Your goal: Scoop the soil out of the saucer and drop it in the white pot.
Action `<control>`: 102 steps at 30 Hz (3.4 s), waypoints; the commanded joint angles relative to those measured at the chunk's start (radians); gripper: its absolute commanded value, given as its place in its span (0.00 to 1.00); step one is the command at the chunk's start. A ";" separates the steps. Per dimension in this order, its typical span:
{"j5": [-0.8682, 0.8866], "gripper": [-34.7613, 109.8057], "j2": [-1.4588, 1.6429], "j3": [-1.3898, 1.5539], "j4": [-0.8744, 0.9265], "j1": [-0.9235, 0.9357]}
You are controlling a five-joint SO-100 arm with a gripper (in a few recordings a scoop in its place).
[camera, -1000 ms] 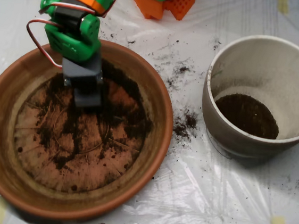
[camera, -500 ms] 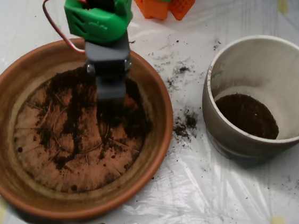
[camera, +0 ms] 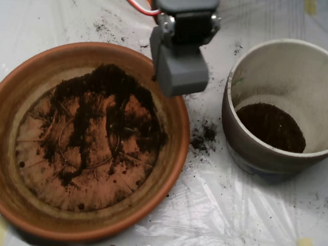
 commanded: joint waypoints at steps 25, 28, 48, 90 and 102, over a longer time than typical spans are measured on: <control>0.005 0.48 -0.041 -0.245 0.066 -0.342; 0.072 0.48 -0.008 -0.255 0.067 -0.262; -0.074 0.48 0.006 0.334 -0.164 0.356; -0.276 0.45 -0.253 0.512 -0.442 0.245; -0.497 0.44 -0.156 0.692 -0.474 0.265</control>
